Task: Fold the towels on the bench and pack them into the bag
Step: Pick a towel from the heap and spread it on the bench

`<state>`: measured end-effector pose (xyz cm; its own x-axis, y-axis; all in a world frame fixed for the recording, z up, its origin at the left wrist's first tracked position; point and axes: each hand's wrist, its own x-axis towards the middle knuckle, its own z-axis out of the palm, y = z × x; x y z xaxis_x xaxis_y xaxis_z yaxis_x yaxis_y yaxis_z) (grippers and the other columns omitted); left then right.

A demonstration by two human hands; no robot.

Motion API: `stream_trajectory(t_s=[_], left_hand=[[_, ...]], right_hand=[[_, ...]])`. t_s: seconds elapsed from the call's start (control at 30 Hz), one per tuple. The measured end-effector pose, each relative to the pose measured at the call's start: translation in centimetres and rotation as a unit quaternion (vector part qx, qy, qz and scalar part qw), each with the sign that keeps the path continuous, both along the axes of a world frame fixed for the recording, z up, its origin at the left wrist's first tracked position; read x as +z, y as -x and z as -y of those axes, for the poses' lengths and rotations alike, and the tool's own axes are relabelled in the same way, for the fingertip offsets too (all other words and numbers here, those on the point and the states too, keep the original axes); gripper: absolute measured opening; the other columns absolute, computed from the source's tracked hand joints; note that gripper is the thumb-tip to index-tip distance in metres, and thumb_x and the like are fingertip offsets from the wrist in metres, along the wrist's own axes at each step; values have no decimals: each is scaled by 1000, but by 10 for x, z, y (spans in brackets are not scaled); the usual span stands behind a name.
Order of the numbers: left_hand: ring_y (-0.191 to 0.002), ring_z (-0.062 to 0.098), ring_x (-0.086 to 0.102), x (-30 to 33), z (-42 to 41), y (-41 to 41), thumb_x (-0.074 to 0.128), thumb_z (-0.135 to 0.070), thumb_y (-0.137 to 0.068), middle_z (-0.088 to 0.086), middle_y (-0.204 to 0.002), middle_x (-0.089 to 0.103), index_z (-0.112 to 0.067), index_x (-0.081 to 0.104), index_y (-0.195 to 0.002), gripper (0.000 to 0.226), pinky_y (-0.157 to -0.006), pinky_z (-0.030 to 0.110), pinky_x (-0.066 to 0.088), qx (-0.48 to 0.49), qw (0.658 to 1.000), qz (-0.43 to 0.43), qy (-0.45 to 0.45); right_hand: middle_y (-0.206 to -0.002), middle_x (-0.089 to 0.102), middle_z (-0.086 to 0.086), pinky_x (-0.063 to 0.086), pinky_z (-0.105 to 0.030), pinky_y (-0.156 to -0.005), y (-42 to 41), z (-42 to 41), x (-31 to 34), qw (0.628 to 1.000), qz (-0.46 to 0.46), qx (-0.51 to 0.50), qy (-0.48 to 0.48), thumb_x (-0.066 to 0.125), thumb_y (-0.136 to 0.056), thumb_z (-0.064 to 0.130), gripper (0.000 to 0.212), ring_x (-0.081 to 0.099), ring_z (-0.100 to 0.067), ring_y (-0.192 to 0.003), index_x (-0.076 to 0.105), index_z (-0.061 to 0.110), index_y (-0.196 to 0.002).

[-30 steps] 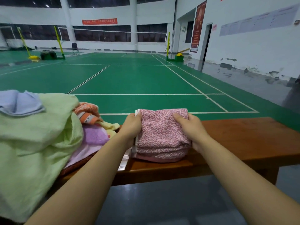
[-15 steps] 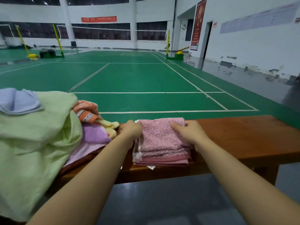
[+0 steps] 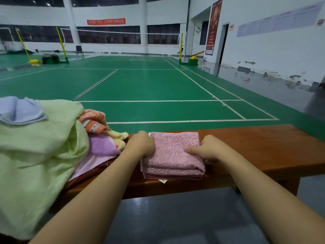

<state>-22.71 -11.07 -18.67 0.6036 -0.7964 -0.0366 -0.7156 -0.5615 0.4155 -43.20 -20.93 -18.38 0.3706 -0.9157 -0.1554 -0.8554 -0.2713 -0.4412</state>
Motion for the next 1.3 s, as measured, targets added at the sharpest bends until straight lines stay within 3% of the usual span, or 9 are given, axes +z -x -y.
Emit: stream_trajectory(t_s=[0.07, 0.17, 0.3, 0.47, 0.67, 0.83, 0.97, 1.07, 1.3], left_hand=[[-116, 36, 54, -5, -2, 2, 43, -42, -104, 22, -135, 54, 0, 44, -134, 52, -94, 42, 45, 16, 997, 74, 3], [-133, 36, 40, -8, 0, 13, 34, -41, -106, 20, -145, 41, -5, 39, -142, 52, -110, 46, 34, -39, 980, 165, 102], [-156, 26, -3, -35, 3, 30, 13, -45, -109, 9, -170, -2, -17, 10, -162, 61, -126, 47, -1, -210, 971, 113, 11], [-156, 23, -12, -50, 7, 26, 9, -47, -108, 7, -169, -11, -21, 0, -162, 61, -126, 47, -8, -209, 972, 105, -38], [-153, 34, 17, -25, -5, 25, 28, -43, -108, 20, -165, 16, -9, 20, -158, 61, -123, 45, 17, -110, 994, 22, 8], [-108, 31, 59, 2, -13, 11, 47, -41, -100, 19, -135, 58, -2, 43, -144, 58, -88, 36, 49, -38, 994, 60, -85], [-104, 31, 62, -4, -4, 22, 51, -35, -97, 17, -123, 64, -3, 52, -131, 48, -83, 33, 50, -58, 996, 9, -67], [-109, 32, 62, -8, 8, 44, 55, -37, -98, 16, -121, 65, -3, 55, -126, 44, -88, 33, 48, -73, 995, -71, 23], [-125, 28, 57, -26, 76, 142, 61, -30, -96, 12, -150, 45, -15, 41, -152, 61, -109, 35, 42, -214, 953, -165, 141]], right_hand=[[-86, 67, -7, 46, -33, -64, 1, 1, 3, 991, -73, -34, 106, 52, -75, 88, 79, 65, -27, -80, 62, 10, -89], [-134, 57, -8, 47, -42, -98, -5, 1, -2, 966, 44, -19, 254, 40, -94, 72, 68, 55, -27, -123, 50, 17, -133], [-169, 0, 3, 1, -41, -126, -19, -8, -36, 962, 35, 239, 125, 23, -106, 54, 59, -3, -20, -156, 19, 32, -160], [-165, -19, 7, -7, -39, -124, -15, -5, -47, 966, -18, 248, 70, 16, -103, 61, 63, -19, -17, -152, 4, 38, -160], [-169, -8, -2, 15, -52, -124, -12, -15, -24, 982, -60, 156, 86, 30, -94, 76, 75, -1, -27, -155, 13, 42, -159], [-158, 37, -4, 54, -43, -94, 3, -12, 4, 997, -33, 66, -22, 50, -92, 70, 81, 51, -30, -130, 25, 29, -157], [-118, 63, -3, 54, -37, -82, 1, -20, -2, 997, -23, 80, 5, 64, -96, 39, 51, 65, -21, -95, 36, 34, -139], [-122, 59, -3, 54, -43, -89, 11, -1, -15, 996, -35, 23, 75, 58, -99, 28, 20, 61, -25, -99, 51, 43, -110], [-131, 59, -16, 50, -47, -99, 109, 76, -18, 985, -54, -126, 108, 39, -100, 43, 38, 58, -34, -110, 70, 23, -111]])
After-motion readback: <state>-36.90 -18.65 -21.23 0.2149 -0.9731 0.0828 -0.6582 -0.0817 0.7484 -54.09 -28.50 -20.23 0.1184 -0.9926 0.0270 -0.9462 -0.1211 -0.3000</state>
